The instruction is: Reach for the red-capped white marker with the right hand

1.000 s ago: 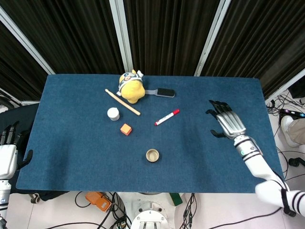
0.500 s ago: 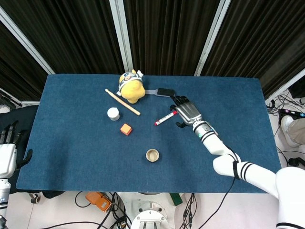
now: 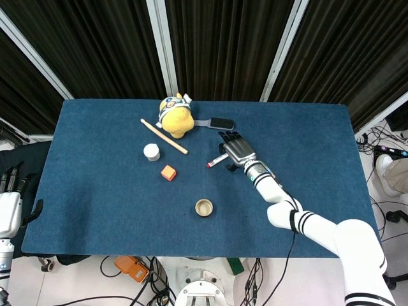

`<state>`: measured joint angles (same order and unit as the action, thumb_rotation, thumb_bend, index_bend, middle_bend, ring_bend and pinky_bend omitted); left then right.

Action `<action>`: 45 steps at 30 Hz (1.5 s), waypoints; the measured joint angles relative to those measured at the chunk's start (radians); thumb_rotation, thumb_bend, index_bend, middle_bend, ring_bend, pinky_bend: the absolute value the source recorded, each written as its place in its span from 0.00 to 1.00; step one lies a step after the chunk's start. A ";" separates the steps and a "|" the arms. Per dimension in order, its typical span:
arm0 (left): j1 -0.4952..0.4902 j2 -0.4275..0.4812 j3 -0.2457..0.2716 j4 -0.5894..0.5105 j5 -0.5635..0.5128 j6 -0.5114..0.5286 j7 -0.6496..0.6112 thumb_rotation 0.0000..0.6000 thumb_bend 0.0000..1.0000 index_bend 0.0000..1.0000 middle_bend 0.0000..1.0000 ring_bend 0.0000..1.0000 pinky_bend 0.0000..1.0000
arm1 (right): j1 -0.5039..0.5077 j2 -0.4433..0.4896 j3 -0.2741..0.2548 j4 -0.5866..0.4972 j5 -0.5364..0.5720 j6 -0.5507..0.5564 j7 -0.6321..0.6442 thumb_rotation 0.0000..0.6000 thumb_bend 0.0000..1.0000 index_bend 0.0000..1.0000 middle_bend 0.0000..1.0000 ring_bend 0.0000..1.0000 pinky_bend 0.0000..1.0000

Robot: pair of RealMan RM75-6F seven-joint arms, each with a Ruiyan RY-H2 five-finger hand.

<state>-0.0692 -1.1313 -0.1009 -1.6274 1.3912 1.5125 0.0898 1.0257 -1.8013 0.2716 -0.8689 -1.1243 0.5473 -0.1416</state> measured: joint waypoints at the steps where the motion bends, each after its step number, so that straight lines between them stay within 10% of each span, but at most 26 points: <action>1: 0.000 0.000 0.000 0.000 0.001 0.001 0.001 1.00 0.34 0.21 0.00 0.00 0.17 | 0.003 -0.006 -0.001 0.010 0.000 -0.004 0.004 1.00 0.40 0.48 0.06 0.09 0.12; 29: 0.002 0.004 0.000 -0.010 -0.009 -0.006 -0.006 1.00 0.34 0.21 0.00 0.00 0.17 | 0.043 -0.084 -0.015 0.151 -0.061 0.005 0.112 1.00 0.50 0.66 0.06 0.10 0.12; 45: 0.002 0.001 0.003 -0.010 -0.004 -0.003 0.005 1.00 0.34 0.21 0.00 0.00 0.17 | -0.060 0.286 0.038 -0.402 -0.060 0.209 0.033 1.00 0.55 0.67 0.06 0.10 0.12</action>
<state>-0.0671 -1.1302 -0.0980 -1.6372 1.3871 1.5096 0.0945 0.9656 -1.5151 0.3100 -1.2706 -1.1839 0.7567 -0.1087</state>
